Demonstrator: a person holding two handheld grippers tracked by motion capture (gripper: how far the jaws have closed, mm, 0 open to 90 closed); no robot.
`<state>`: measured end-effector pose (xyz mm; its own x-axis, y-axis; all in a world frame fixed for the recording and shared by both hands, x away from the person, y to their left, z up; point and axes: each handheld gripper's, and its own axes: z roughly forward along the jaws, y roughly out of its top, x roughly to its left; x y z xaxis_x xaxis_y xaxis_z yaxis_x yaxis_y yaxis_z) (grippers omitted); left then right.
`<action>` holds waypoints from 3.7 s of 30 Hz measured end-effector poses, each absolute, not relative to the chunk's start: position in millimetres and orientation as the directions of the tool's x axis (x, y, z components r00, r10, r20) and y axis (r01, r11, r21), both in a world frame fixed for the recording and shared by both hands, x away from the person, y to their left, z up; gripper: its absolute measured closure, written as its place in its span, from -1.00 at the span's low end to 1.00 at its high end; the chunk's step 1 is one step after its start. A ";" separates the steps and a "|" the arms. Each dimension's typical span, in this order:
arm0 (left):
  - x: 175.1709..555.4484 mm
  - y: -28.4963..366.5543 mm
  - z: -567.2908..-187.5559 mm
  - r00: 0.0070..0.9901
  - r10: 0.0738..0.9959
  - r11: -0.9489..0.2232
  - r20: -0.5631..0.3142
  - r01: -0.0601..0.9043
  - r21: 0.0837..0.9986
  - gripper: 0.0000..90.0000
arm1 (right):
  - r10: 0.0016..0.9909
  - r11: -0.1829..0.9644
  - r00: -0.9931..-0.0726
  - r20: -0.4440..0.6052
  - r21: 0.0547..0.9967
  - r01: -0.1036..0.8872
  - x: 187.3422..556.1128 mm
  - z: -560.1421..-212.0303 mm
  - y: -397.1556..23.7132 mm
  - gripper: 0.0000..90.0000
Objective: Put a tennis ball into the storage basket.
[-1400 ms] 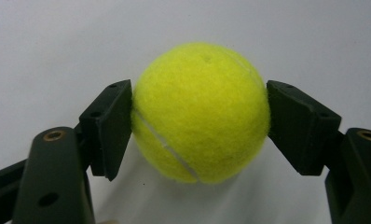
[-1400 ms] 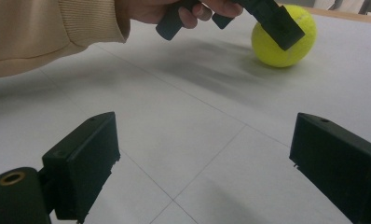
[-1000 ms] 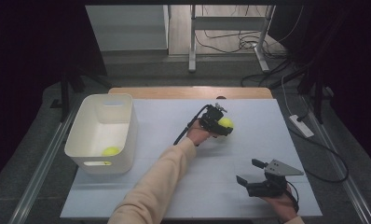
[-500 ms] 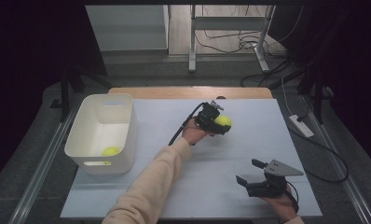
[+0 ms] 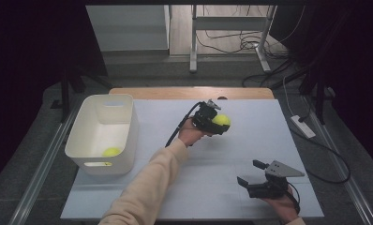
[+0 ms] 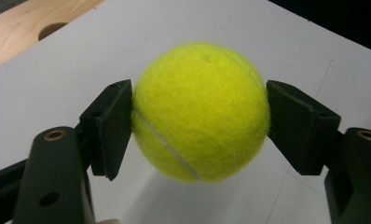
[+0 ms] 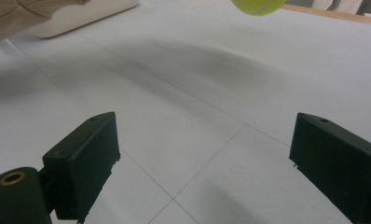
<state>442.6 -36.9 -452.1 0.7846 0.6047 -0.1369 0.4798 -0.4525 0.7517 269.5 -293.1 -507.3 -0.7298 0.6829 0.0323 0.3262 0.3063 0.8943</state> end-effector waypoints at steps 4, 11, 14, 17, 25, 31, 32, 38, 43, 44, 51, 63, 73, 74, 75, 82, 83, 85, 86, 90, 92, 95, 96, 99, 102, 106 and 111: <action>438.5 -33.9 -448.5 0.788 0.600 -0.450 -0.136 0.473 0.757 -0.39 | 0.683 0.307 -0.730 0.031 0.894 0.326 269.4 -507.3 -292.9 -0.82; 432.6 -30.8 -445.2 0.793 0.596 -0.447 -0.130 0.462 0.766 -0.39 | 0.682 0.307 -0.731 0.033 0.894 0.326 269.1 -507.4 -292.0 -0.82; 431.0 -29.5 -443.7 0.794 0.594 -0.444 -0.131 0.459 0.770 -0.39 | 0.683 0.305 -0.729 0.033 0.895 0.326 269.2 -507.4 -291.7 -0.82; 430.2 -28.8 -442.8 0.796 0.592 -0.444 -0.129 0.456 0.771 -0.39 | 0.684 0.306 -0.729 0.033 0.894 0.327 269.2 -507.5 -291.9 -0.82; 426.4 -26.0 -439.9 0.796 0.591 -0.441 -0.131 0.454 0.774 -0.39 | 0.685 0.305 -0.728 0.032 0.895 0.327 269.4 -507.5 -292.8 -0.82; 423.6 -21.6 -436.6 0.796 0.591 -0.436 -0.129 0.451 0.779 -0.39 | 0.686 0.306 -0.727 0.030 0.894 0.326 269.1 -507.2 -292.9 -0.82; 422.6 -21.0 -436.5 0.793 0.594 -0.429 -0.136 0.455 0.780 -0.39 | 0.686 0.305 -0.727 0.032 0.895 0.326 269.1 -507.4 -292.7 -0.82; 420.1 -17.3 -433.3 0.791 0.599 -0.433 -0.125 0.451 0.781 -0.39 | 0.687 0.303 -0.726 0.032 0.895 0.327 269.1 -507.4 -292.8 -0.82; 417.4 -14.2 -431.2 0.791 0.600 -0.429 -0.122 0.447 0.785 -0.39 | 0.688 0.305 -0.726 0.031 0.894 0.327 269.2 -507.6 -292.5 -0.82; 416.8 -13.7 -430.8 0.791 0.600 -0.429 -0.122 0.447 0.785 -0.39 | 0.688 0.305 -0.726 0.031 0.894 0.327 269.1 -507.6 -292.5 -0.82; 413.2 -8.9 -428.8 0.790 0.602 -0.421 -0.121 0.443 0.792 -0.39 | 0.686 0.303 -0.727 0.032 0.896 0.326 268.7 -507.2 -292.6 -0.82; 405.8 7.3 -422.2 0.778 0.617 -0.397 -0.121 0.440 0.805 -0.39 | 0.688 0.305 -0.725 0.029 0.895 0.325 268.7 -507.2 -292.5 -0.81; 400.7 13.6 -417.9 0.777 0.620 -0.393 -0.112 0.431 0.813 -0.39 | 0.688 0.305 -0.725 0.029 0.895 0.324 268.6 -507.1 -292.0 -0.81; 400.4 14.1 -417.6 0.776 0.621 -0.391 -0.112 0.431 0.813 -0.39 | 0.688 0.305 -0.725 0.029 0.895 0.325 268.6 -507.1 -292.0 -0.81; 400.1 14.7 -417.2 0.775 0.622 -0.392 -0.112 0.431 0.813 -0.39 | 0.688 0.305 -0.725 0.029 0.895 0.325 268.5 -507.1 -291.9 -0.81; 397.4 18.9 -415.5 0.774 0.625 -0.389 -0.104 0.424 0.818 -0.39 | 0.688 0.305 -0.725 0.029 0.895 0.326 268.4 -507.1 -291.8 -0.81; 396.9 19.7 -415.0 0.773 0.626 -0.389 -0.101 0.422 0.819 -0.39 | 0.688 0.305 -0.725 0.028 0.895 0.325 268.5 -507.1 -291.8 -0.81; 396.2 21.0 -414.1 0.774 0.626 -0.389 -0.099 0.419 0.820 -0.39 | 0.688 0.307 -0.725 0.027 0.895 0.324 268.6 -507.2 -291.8 -0.81; 396.2 21.0 -414.1 0.774 0.626 -0.389 -0.099 0.419 0.820 -0.39 | 0.688 0.307 -0.725 0.027 0.895 0.324 268.6 -507.2 -291.8 -0.81; 394.0 23.3 -412.2 0.773 0.627 -0.384 -0.096 0.414 0.826 -0.39 | 0.689 0.307 -0.724 0.027 0.895 0.325 268.5 -507.2 -291.6 -0.81; 393.1 24.2 -411.4 0.772 0.628 -0.382 -0.094 0.412 0.827 -0.39 | 0.689 0.307 -0.725 0.027 0.895 0.325 268.4 -507.1 -291.5 -0.81; 392.4 25.6 -410.8 0.771 0.630 -0.382 -0.092 0.411 0.828 -0.39 | 0.689 0.307 -0.724 0.025 0.895 0.324 268.4 -507.1 -291.6 -0.81; 392.1 26.2 -410.6 0.771 0.631 -0.383 -0.089 0.410 0.828 -0.39 | 0.690 0.307 -0.724 0.026 0.895 0.324 268.3 -507.0 -291.6 -0.81; 391.3 28.2 -409.9 0.769 0.633 -0.380 -0.089 0.409 0.830 -0.39 | 0.690 0.306 -0.724 0.026 0.895 0.325 268.1 -506.9 -291.5 -0.81; 390.1 31.2 -408.8 0.769 0.632 -0.373 -0.095 0.410 0.832 -0.39 | 0.691 0.306 -0.723 0.027 0.895 0.326 268.1 -507.0 -291.4 -0.81; 387.9 35.2 -406.4 0.767 0.635 -0.367 -0.092 0.405 0.837 -0.39 | 0.692 0.305 -0.721 0.028 0.894 0.327 268.2 -507.1 -291.3 -0.81; 385.8 38.1 -403.9 0.766 0.636 -0.359 -0.093 0.401 0.843 -0.39 | 0.693 0.306 -0.721 0.027 0.894 0.327 267.9 -507.1 -291.0 -0.81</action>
